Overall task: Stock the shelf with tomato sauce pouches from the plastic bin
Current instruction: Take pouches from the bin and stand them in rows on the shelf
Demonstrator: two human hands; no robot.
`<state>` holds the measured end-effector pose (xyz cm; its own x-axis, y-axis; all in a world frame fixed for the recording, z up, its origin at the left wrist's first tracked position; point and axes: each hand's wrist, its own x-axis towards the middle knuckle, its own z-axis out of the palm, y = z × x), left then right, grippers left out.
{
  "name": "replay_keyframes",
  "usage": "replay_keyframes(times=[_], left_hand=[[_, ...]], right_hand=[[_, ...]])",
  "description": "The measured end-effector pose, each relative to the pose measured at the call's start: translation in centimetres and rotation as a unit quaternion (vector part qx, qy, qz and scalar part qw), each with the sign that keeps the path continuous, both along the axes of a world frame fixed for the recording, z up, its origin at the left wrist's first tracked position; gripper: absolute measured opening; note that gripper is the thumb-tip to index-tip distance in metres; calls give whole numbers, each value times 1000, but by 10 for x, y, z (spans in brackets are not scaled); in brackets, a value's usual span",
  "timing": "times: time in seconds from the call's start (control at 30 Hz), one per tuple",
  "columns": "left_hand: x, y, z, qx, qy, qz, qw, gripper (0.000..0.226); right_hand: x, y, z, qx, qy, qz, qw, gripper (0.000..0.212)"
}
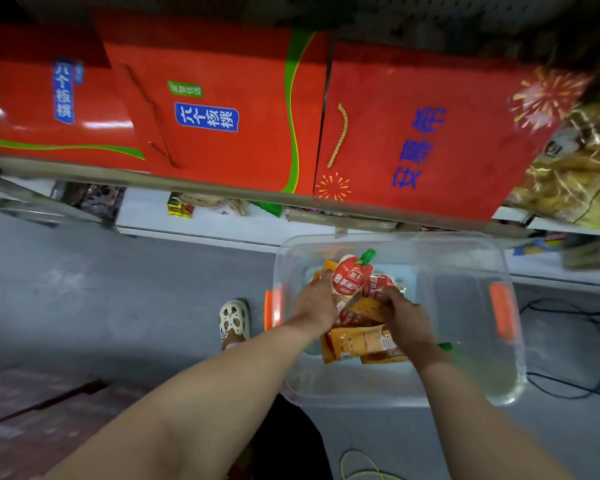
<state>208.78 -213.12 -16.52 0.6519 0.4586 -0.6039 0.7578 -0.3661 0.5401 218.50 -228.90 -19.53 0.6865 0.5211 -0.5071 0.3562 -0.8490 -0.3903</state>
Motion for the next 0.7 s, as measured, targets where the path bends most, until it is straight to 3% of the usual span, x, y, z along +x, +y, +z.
replay_keyframes(times=[0.07, 0.23, 0.33, 0.47, 0.53, 0.63, 0.7], left_hand=[[-5, 8, 18, -23, -25, 13, 999, 41], [-17, 41, 75, -81, -47, 57, 994, 48], [-24, 66, 117, -111, -93, 101, 984, 38], [-32, 100, 179, -174, -171, 128, 961, 38], [-33, 114, 211, -256, -188, 150, 936, 30], [-28, 118, 250, -447, -196, 172, 856, 29], [-26, 113, 267, -488, -215, 158, 831, 31]], right_hand=[[-2, 3, 28, 38, 13, -24, 999, 14], [-1, 19, 103, 106, 8, -93, 990, 22], [2, 38, 164, 181, -8, -133, 974, 15], [3, 66, 243, 257, -98, -124, 953, 45], [1, 82, 275, 291, -118, -106, 943, 37], [-7, 107, 319, 342, -129, -98, 926, 33], [-10, 120, 346, 357, -141, -62, 921, 33]])
